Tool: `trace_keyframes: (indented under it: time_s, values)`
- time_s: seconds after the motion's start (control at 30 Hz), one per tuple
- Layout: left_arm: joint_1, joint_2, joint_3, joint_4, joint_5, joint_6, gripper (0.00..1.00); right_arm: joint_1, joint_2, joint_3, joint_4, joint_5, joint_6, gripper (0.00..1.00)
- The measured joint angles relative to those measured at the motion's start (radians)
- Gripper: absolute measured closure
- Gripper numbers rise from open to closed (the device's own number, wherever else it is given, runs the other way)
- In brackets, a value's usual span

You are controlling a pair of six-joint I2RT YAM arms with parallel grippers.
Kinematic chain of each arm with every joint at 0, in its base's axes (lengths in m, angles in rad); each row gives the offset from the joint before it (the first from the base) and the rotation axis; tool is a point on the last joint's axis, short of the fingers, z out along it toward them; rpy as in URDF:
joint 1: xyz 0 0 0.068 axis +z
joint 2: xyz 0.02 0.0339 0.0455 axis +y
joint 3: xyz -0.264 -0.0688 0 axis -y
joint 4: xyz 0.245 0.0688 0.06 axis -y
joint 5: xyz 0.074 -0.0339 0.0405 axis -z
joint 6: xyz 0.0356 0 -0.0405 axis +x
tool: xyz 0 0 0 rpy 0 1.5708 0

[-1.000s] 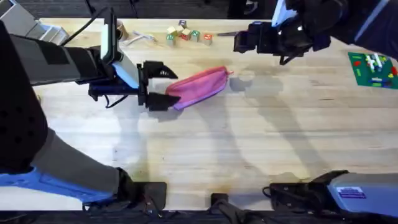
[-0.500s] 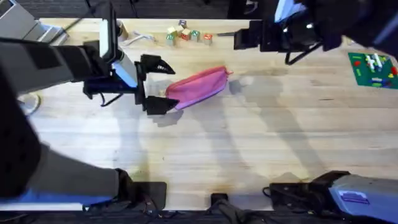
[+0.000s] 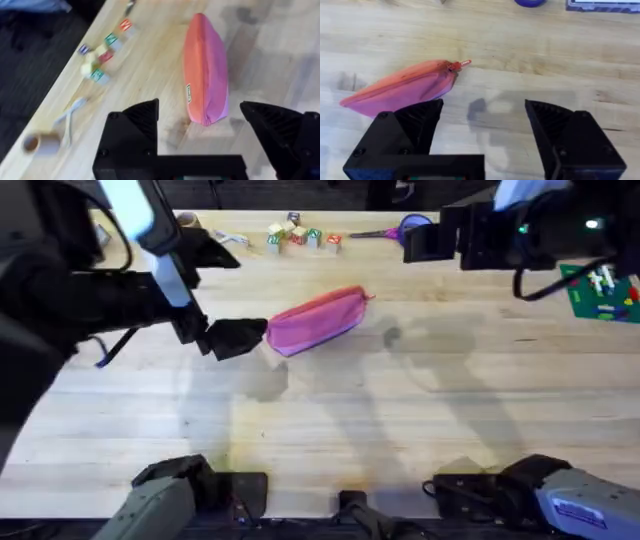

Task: Unzip the bag, pick up the pens from the table one at a time and place them inside, then zip the bag closed.

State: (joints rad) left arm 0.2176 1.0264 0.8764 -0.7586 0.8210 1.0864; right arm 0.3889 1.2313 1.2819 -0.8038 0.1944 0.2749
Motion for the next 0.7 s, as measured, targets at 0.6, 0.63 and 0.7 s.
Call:
trace_keyframes:
  time_s: [0.6,0.63,0.7]
  values:
    - [0.0,-0.275,0.0,-0.004,-0.131,-0.69,0.007,0.0,-0.182,0.0,-0.234,0.0,-0.007,0.004]
    - [0.0,-0.275,0.0,-0.006,-0.132,-0.705,0.007,0.0,-0.192,0.0,-0.239,0.0,-0.007,0.004]
    - [0.0,-0.274,0.0,-0.009,-0.134,-0.727,0.008,0.0,-0.21,0.0,-0.248,0.0,-0.007,0.004]
